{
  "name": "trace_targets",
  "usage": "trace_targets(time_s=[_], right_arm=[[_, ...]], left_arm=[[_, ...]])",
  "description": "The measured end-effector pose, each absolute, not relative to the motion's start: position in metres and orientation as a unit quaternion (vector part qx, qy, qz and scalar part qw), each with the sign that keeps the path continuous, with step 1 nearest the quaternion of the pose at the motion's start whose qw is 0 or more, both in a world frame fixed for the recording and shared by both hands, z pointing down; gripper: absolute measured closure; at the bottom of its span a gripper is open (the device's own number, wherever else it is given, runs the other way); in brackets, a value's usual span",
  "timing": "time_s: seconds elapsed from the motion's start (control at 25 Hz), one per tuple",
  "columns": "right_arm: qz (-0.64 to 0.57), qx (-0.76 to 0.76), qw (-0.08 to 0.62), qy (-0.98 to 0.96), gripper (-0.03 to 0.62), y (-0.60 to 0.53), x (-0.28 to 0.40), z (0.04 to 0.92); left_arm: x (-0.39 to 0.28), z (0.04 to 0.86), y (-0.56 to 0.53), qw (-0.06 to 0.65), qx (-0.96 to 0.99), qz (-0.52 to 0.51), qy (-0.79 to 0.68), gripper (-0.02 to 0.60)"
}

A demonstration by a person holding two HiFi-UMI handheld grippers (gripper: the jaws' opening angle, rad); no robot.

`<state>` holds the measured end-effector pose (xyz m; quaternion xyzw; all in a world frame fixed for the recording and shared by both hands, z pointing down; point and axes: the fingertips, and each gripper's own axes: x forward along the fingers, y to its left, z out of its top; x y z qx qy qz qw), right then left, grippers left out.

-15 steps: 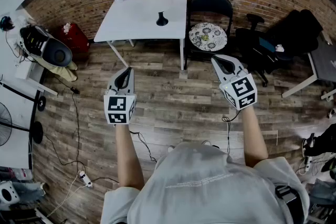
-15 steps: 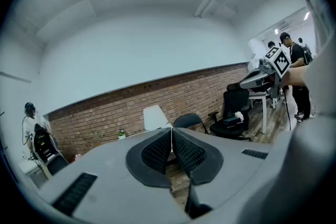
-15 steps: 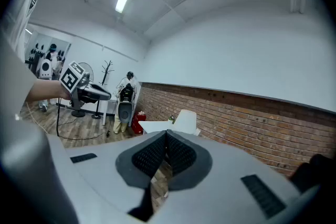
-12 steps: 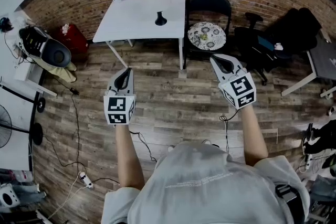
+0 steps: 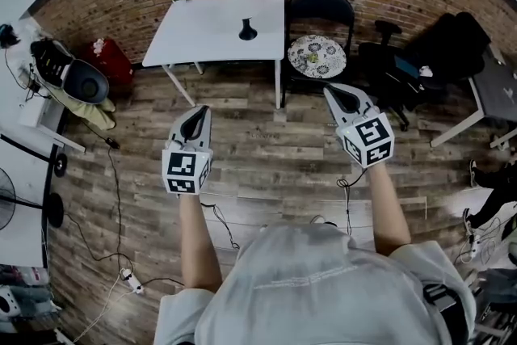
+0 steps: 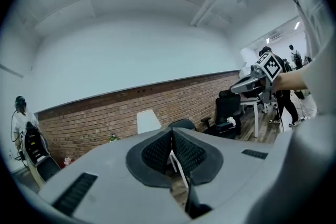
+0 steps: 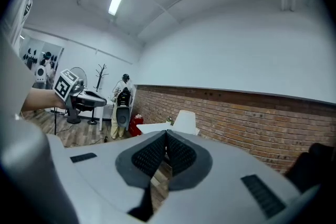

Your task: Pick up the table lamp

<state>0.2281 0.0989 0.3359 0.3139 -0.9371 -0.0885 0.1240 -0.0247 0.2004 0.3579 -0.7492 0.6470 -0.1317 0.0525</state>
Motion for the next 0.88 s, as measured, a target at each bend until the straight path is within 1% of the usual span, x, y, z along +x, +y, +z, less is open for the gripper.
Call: trace_targets(time_s=[0.16,0.32,0.4,0.56,0.68,0.8,0.88], right_arm=[[-0.081,0.314,0.128,-0.937,0.588,0.106,0.219,0.342],[-0.075,0.310,0.136,-0.938,0.551,0.111,0.202,0.345],[-0.075,0.305,0.141,-0.939,0.522,0.113,0.193,0.348],[-0.070,0.297,0.141,-0.942,0.440,0.115,0.178,0.351],[-0.068,0.295,0.137,-0.943,0.422,0.118,0.166,0.350],[-0.070,0.296,0.133,-0.943,0.372,0.119,0.153,0.349],[-0.076,0.297,0.137,-0.942,0.372,0.120,0.146,0.350]], left_arm=[[-0.040,0.365,0.204,0.043,-0.745,-0.136,0.651,0.568],[-0.056,0.366,0.207,0.042,-0.746,-0.139,0.650,0.568],[-0.064,0.367,0.208,0.041,-0.746,-0.140,0.650,0.568],[-0.074,0.368,0.208,0.043,-0.746,-0.131,0.651,0.568],[-0.083,0.368,0.210,0.046,-0.748,-0.132,0.649,0.568],[-0.094,0.370,0.211,0.046,-0.748,-0.133,0.649,0.568],[-0.099,0.372,0.212,0.044,-0.748,-0.136,0.648,0.568]])
